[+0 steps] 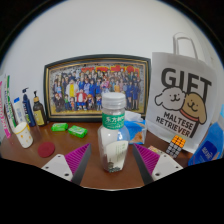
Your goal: Pour water
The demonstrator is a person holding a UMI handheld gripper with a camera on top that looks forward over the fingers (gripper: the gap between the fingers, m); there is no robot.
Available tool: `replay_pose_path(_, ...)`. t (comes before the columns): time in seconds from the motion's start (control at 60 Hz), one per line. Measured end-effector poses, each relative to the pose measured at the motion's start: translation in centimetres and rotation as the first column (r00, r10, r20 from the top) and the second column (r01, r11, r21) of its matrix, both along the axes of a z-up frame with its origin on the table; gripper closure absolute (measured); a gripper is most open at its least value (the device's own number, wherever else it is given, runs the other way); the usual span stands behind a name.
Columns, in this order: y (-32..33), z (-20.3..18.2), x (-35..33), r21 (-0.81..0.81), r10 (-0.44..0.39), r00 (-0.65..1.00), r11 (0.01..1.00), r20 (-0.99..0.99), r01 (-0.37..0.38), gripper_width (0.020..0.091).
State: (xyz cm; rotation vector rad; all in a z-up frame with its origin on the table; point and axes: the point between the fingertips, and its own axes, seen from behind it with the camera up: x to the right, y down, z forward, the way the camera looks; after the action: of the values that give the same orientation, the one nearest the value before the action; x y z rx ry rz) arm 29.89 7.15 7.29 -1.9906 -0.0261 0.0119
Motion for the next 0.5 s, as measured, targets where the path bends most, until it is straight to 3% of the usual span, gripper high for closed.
replay_pose_path(0.1,2.1,-1.6,0.2,0.004,0.013,0.999,1.0,-0.029,-0.013,0.0275)
replay_pose_path(0.267,3.5,-3.1,-0.6,0.014,0.071,0.995,0.997,-0.066,-0.07,0.0535)
replay_pose_path(0.5,3.7,-3.0,-0.3,0.017,0.041,0.998,0.999,-0.053,-0.04,0.0662)
